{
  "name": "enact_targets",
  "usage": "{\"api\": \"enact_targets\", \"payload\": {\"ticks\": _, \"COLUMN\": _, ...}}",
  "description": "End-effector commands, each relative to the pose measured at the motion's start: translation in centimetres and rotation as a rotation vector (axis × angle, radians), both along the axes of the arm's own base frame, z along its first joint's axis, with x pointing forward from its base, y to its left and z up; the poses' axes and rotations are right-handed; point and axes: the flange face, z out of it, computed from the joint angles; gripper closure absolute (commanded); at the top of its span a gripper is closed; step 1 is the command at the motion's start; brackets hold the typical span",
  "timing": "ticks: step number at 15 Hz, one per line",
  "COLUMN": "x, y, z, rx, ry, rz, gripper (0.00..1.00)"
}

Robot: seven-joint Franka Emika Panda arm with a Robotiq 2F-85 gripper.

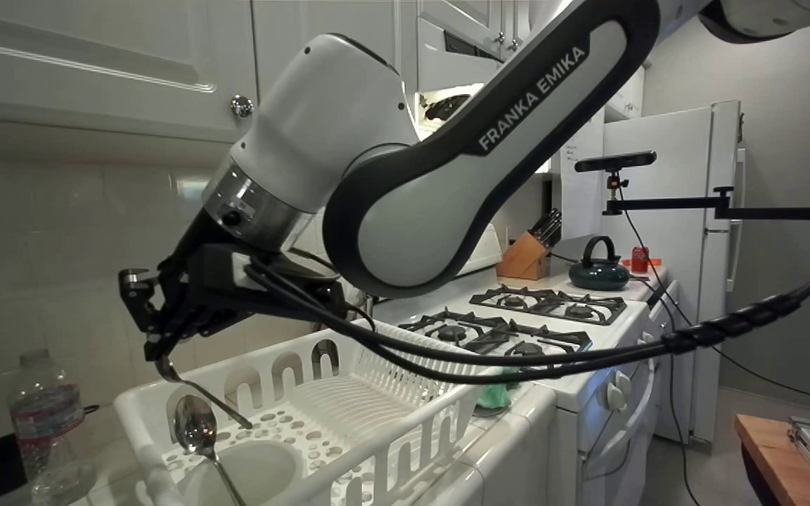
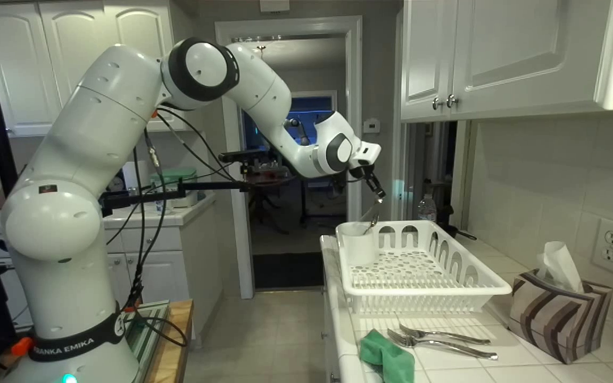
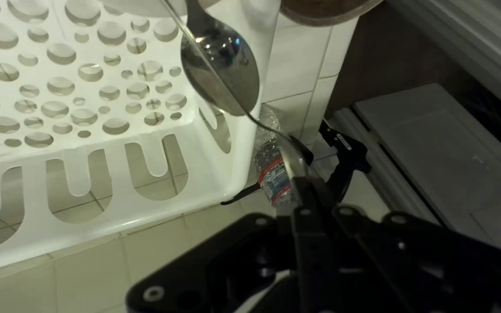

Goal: Put two silver spoons in the cutlery holder on the dishrack.

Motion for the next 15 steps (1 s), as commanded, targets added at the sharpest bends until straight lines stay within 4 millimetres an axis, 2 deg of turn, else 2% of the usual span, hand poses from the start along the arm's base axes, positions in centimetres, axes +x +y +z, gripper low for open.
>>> {"api": "enact_targets", "payload": {"ticks": 1, "x": -0.9, "y": 1.0, "z": -1.2, "rx": -0.005, "ry": -0.037, "rz": 0.070, "gripper": 0.99}}
{"api": "enact_targets", "payload": {"ticks": 15, "x": -4.7, "y": 2.7, "z": -5.3, "rx": -0.032, "ry": -0.093, "rz": 0.273, "gripper": 0.99}}
